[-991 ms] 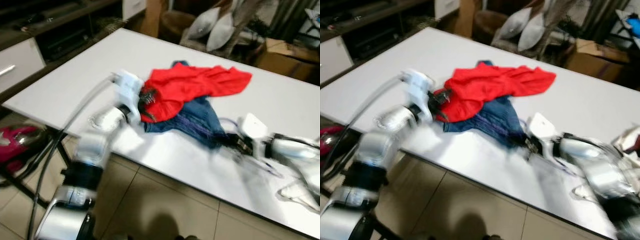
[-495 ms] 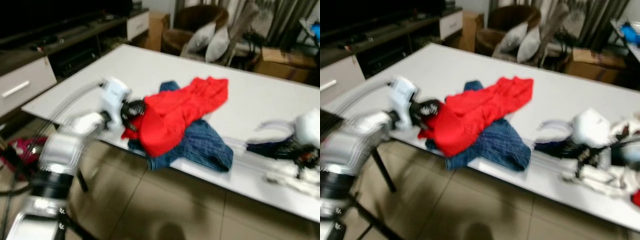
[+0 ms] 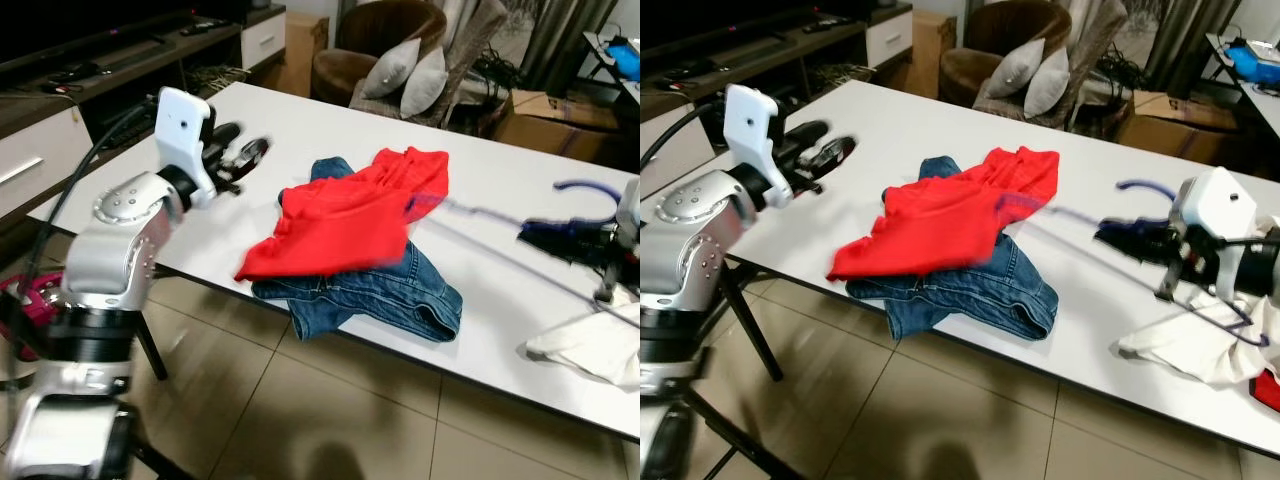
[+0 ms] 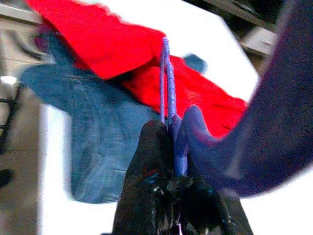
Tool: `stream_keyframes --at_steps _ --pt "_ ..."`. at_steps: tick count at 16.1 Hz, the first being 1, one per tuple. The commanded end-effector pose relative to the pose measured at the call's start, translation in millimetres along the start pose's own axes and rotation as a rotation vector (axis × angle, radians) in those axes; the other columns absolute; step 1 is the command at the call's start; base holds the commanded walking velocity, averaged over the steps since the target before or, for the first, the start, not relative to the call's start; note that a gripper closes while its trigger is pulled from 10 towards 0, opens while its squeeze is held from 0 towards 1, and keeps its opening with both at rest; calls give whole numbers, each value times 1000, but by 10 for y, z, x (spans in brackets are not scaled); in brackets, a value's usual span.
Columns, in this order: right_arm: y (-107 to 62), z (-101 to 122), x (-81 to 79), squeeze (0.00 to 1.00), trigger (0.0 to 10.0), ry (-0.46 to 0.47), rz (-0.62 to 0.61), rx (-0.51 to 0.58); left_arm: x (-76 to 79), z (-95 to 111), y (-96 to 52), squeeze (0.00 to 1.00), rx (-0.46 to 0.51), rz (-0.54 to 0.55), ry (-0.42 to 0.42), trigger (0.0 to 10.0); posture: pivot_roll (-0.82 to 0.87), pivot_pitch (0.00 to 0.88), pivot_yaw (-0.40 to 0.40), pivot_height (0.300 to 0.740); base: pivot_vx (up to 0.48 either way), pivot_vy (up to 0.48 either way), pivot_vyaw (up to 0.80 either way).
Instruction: Hang hanger
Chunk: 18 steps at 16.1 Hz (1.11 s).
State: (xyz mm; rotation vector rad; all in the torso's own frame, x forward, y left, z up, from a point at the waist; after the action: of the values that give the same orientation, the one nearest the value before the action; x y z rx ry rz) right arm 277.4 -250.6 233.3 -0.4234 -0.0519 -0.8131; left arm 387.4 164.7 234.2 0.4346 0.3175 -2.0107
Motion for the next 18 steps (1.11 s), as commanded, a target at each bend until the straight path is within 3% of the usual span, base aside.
stream_keyframes --at_steps 1,2,4,5,7,8,9,10,12,13,14,16,18 --pt "26 -34 123 0 10000 -12 -113 -15 189 -147 -55 1000 -111 -207 106 10000 24 0 -39 740 0 0 0" --pt "67 -60 204 0 10000 0 -204 5 313 -218 -201 1000 -138 -380 96 10000 22 0 -35 740 0 0 0" --pt "86 -43 236 0 10000 49 -245 46 153 -75 -157 1000 -53 -285 12 10000 22 0 -35 740 0 0 0" --pt "78 -101 110 0 10000 57 -167 12 20 103 -91 1000 50 -182 -66 10000 27 0 -33 740 0 0 0" --pt "17 -279 -162 0 10000 44 -8 -105 -67 237 -50 1000 134 -101 -137 10000 28 0 -30 740 0 0 0" --pt "-110 -533 -252 0 10000 23 31 -272 -97 226 -25 1000 139 -40 -191 10000 28 0 -30 740 0 0 0" --pt "-192 -621 -179 0 10000 27 -17 -322 -70 148 -9 890 101 -21 -215 10000 22 0 -25 740 0 0 0" --pt "-361 -637 19 0 10000 12 -121 -369 95 -9 4 0 30 -43 -180 10000 13 0 -20 740 0 0 0" --pt "-553 -681 146 0 10000 -42 -169 -474 268 -73 9 0 3 -88 -150 10000 5 0 -18 740 0 0 0" --pt "-769 -728 250 0 10000 -94 -204 -589 426 -66 21 0 8 -127 -148 10000 -3 0 -18 740 0 0 0" --pt "-809 -706 283 0 10000 -98 -217 -588 462 -64 30 0 9 -132 -151 10000 -8 0 -22 740 0 0 0" --pt "-825 -437 330 0 10000 -45 -243 -416 568 -63 48 0 9 -134 -143 10000 -16 0 -24 740 0 0 0" --pt "-776 -94 397 0 10000 14 -328 -161 622 -61 44 0 21 -75 -128 10000 -25 0 -20 740 0 0 0"
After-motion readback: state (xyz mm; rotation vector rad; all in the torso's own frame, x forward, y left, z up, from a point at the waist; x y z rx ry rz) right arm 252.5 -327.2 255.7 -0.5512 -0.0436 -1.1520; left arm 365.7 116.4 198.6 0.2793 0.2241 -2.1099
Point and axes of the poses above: a point about 5 cm out from each wrist's last joint towards the gripper, its own y axis pointing out of the wrist towards the gripper, its own z axis along the axis of the wrist's last joint, x = y × z, the point moved 4 cm from there along y, pointing out of the wrist towards the gripper, and after that the axes turned 12 degrees about y, right-handed, at the moved point
